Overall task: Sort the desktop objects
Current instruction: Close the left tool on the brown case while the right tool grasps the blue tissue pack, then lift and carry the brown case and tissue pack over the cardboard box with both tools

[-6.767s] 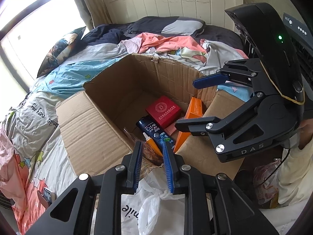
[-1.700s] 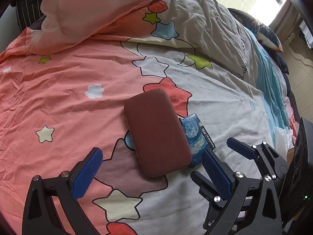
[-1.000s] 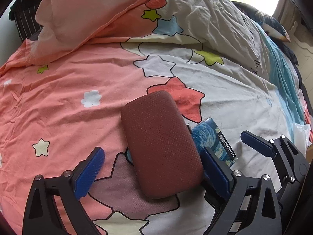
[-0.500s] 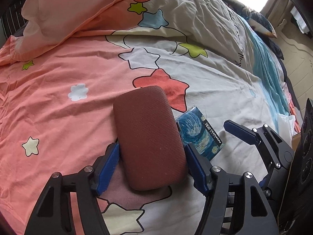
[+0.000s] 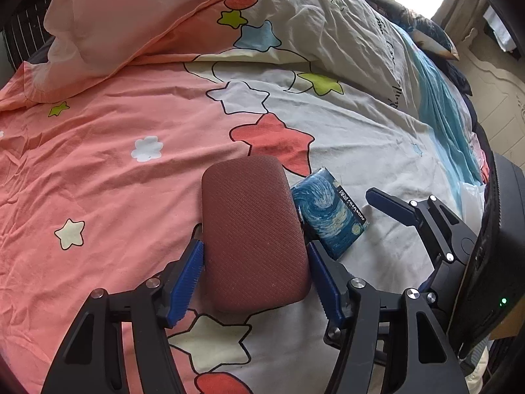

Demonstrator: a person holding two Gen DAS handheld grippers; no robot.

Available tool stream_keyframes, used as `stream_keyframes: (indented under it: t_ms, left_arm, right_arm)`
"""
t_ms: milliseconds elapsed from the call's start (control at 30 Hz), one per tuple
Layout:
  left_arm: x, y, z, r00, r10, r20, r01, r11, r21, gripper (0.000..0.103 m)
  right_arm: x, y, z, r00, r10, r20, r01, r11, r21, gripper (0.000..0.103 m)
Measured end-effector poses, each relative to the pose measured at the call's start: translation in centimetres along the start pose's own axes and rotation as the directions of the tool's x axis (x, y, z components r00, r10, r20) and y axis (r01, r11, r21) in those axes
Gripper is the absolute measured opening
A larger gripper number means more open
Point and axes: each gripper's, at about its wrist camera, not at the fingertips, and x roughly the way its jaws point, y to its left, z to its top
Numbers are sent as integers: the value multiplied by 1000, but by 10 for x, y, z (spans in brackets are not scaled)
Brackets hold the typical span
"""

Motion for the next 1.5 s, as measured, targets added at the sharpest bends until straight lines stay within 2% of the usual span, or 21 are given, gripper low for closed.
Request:
stream_keyframes:
  t_ms: [133, 167, 200, 267, 400, 533, 767, 1067, 1500]
  left_arm:
    - [-12, 0, -7, 1000, 5, 8, -5, 1000, 19, 65]
    - [-14, 0, -9, 1000, 9, 9, -9, 1000, 24, 65]
    - [-16, 0, -11, 1000, 13, 10, -13, 999, 31, 65]
    - [-19, 0, -17, 1000, 18, 10, -19, 999, 45, 65]
    - [-28, 0, -27, 1000, 22, 14, -23, 998, 63, 65]
    - [-44, 1, -37, 999, 19, 32, -21, 997, 80, 65]
    - [-71, -3, -54, 999, -1, 53, -4, 995, 99, 63]
    - [-95, -20, -78, 998, -39, 57, 32, 991, 129, 63]
    - [-130, -58, -96, 996, -35, 77, 19, 981, 194, 63]
  right_arm:
    - [1, 3, 3, 1000, -17, -3, 17, 1000, 5, 79]
    - [2, 5, 3, 1000, -16, -3, 16, 1000, 4, 76]
    - [3, 5, 4, 1000, -4, -14, 4, 1000, 7, 60]
    - [3, 5, 5, 997, 70, -32, -69, 997, 45, 42]
    - [-4, 12, 5, 998, 51, -44, -49, 998, 33, 42]
    - [-25, 9, 3, 992, 119, -35, -116, 990, 81, 42]
    - [-69, 16, -6, 985, 168, -34, -164, 981, 107, 42]
    - [-110, 21, -24, 989, 148, -24, -144, 982, 119, 42]
    - [-159, 7, -39, 993, 117, 23, -119, 982, 146, 42]
